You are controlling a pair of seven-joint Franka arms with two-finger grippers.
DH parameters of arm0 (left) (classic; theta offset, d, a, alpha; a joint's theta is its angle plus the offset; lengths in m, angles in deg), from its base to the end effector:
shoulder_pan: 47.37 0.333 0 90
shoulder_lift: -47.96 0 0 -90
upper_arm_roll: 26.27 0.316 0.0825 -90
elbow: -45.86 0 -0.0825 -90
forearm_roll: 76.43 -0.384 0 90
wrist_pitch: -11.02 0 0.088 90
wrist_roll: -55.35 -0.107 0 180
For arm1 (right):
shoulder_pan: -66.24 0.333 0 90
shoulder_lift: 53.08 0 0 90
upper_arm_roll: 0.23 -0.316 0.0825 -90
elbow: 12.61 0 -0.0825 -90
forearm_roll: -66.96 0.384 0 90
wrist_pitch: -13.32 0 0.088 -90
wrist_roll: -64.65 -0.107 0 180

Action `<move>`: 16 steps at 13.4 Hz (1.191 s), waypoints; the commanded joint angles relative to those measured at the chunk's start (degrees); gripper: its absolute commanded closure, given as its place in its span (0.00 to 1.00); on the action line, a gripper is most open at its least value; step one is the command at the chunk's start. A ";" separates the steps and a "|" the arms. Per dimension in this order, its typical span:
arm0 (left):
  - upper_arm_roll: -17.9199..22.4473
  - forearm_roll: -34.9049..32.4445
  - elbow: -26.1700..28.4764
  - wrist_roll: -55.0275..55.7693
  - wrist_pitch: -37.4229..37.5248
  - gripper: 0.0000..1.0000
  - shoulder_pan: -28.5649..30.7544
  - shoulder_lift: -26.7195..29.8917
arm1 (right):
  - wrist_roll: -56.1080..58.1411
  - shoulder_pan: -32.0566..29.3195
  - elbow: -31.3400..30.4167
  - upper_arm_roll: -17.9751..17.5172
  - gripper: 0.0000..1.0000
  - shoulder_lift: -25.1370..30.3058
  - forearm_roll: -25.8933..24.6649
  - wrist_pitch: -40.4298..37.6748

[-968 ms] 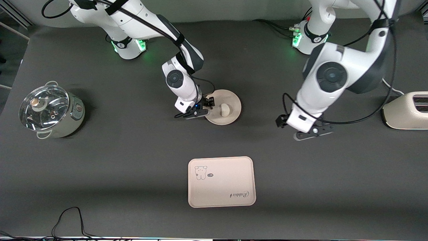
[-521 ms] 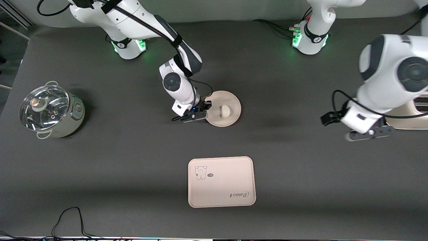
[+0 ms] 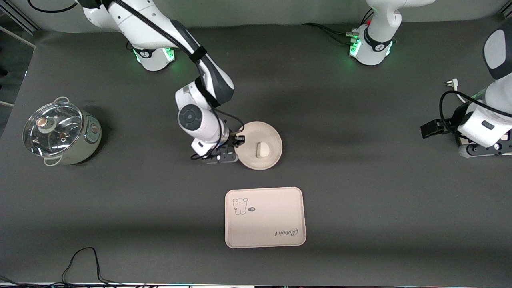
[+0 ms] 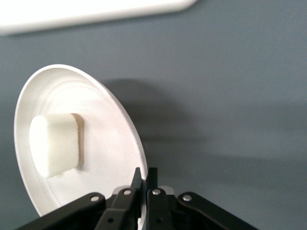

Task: Place bun in plate and plate on tray
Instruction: 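Carry the plate onto the tray with the right gripper while the left withdraws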

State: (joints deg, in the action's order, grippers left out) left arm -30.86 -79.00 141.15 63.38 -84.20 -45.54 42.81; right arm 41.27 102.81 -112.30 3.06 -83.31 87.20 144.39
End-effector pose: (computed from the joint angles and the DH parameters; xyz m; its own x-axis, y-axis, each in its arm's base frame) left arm 0.5806 -0.0219 0.5375 0.9926 0.0875 -0.0847 0.0836 -0.9953 -0.0492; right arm 0.5528 0.3766 0.2775 0.9944 -0.0383 -0.0980 -0.0590 -0.9743 -0.2172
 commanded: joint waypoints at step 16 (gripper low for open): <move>4.16 -0.06 -1.95 -1.08 4.52 0.00 -4.02 -0.03 | -1.41 -8.00 47.04 0.05 1.00 -35.52 3.50 9.90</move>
State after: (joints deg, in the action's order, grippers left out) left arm -27.65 -78.91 139.74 63.29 -81.31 -48.33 42.81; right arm 38.60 94.92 -68.26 3.27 -117.11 89.88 153.93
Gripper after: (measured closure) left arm 0.000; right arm 0.952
